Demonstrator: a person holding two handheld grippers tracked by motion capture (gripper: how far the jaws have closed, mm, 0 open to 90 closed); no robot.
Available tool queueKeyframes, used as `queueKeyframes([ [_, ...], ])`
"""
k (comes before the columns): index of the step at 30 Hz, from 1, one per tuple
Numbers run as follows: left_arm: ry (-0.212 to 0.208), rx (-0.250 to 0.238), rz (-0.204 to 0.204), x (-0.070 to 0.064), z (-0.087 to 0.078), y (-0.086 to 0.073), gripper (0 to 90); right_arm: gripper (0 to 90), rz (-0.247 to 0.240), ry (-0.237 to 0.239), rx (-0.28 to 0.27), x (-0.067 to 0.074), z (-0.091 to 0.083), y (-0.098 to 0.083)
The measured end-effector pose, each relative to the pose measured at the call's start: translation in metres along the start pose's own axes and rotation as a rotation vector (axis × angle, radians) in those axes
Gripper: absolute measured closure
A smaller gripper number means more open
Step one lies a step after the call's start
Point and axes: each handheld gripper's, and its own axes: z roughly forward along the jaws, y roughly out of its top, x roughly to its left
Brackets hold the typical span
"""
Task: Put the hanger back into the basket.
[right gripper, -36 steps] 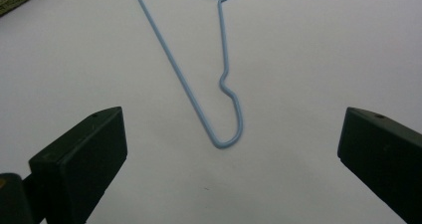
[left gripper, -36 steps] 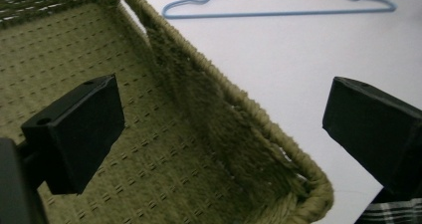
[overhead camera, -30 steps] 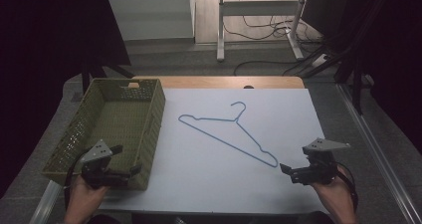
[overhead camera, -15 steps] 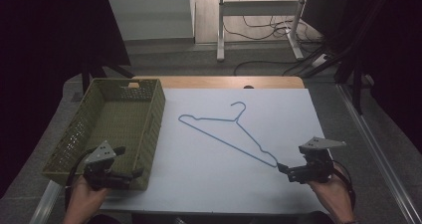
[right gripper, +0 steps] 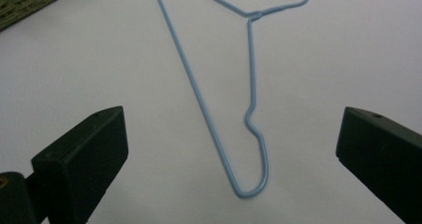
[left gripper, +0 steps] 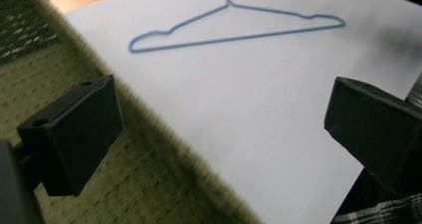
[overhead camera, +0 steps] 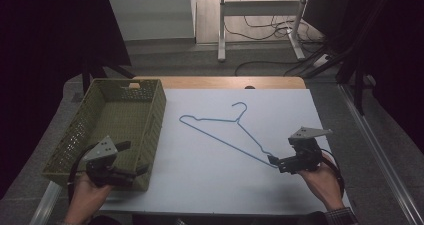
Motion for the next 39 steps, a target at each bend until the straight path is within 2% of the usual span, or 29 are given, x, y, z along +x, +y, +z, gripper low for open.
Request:
queueKeyframes([
  [6, -0.036, -0.001, 0.022, -0.01, 0.011, 0.014, 2.1, 0.0, 0.01, 0.018, -0.007, -0.002, 0.009, 0.008],
  [8, -0.061, 0.012, 0.033, -0.016, 0.02, 0.021, 2.1, 0.0, 0.013, 0.022, -0.012, -0.002, 0.012, 0.011],
  [12, -0.075, 0.022, 0.051, -0.023, 0.029, 0.027, 1.9, 0.0, 0.004, 0.024, -0.009, -0.001, 0.019, 0.019],
  [20, -0.117, 0.047, 0.087, -0.042, 0.06, 0.043, 1.8, 0.0, -0.023, 0.018, 0.009, 0.001, 0.038, 0.036],
  [21, -0.117, 0.047, 0.087, -0.042, 0.06, 0.043, 1.8, 0.0, -0.024, 0.017, 0.013, 0.001, 0.041, 0.037],
  [22, -0.124, 0.051, 0.091, -0.045, 0.067, 0.046, 1.7, 0.0, -0.024, 0.016, 0.019, 0.001, 0.044, 0.039],
  [27, -0.133, 0.053, 0.081, -0.048, 0.081, 0.049, 1.5, 0.0, -0.029, 0.012, 0.045, -0.001, 0.061, 0.047],
  [30, -0.149, 0.061, 0.059, -0.048, 0.096, 0.049, 1.4, 0.0, -0.035, 0.019, 0.064, -0.002, 0.071, 0.05],
  [39, -0.159, 0.082, 0.064, -0.049, 0.122, 0.048, 1.5, 0.0, -0.026, 0.011, 0.124, -0.006, 0.094, 0.057],
])
